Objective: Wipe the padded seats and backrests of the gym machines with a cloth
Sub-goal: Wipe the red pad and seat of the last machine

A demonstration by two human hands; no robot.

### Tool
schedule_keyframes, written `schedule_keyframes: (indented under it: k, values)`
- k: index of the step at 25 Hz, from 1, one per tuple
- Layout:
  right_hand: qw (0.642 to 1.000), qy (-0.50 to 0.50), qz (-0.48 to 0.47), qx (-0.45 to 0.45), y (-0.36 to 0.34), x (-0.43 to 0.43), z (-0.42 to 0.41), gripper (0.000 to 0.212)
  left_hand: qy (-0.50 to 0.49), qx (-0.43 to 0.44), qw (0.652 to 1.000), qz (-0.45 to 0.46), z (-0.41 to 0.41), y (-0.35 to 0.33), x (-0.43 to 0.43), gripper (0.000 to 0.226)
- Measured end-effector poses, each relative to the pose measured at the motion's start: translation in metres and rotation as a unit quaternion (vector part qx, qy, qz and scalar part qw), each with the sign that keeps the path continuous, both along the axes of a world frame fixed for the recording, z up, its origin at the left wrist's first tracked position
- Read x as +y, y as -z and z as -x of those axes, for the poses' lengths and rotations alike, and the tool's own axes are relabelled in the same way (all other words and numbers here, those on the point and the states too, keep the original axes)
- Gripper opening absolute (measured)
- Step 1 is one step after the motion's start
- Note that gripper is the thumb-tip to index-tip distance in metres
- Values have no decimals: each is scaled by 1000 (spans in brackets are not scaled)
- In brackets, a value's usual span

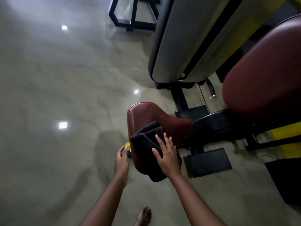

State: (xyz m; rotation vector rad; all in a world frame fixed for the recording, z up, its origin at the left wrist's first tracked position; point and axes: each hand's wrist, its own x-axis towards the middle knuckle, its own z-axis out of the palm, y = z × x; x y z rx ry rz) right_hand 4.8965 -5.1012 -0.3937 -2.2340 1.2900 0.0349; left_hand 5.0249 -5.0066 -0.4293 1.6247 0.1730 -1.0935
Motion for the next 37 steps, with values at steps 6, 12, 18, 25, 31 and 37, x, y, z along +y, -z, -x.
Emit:
schedule_keyframes:
  k: [6,12,18,25,31,37]
  values:
    - [948,-184,244,84,54,4,-22,56,-63,38,997,10,10,35,-26,57]
    - [930,-245,272,24,62,-55,-83,47,-126,74,989,16,5,46,-64,106]
    - [951,-199,233,41,55,-140,-125,52,-41,-122,977,-169,3,31,-88,72]
    - [916,-270,296,-15,66,-81,-89,48,-21,-138,971,-195,3,30,-89,54]
    - [960,-182,215,7,59,-130,-106,52,-28,-169,967,-189,6,35,-88,72]
    - [950,25,309,29,66,-89,-46,55,-17,-186,962,-197,8,35,-87,76]
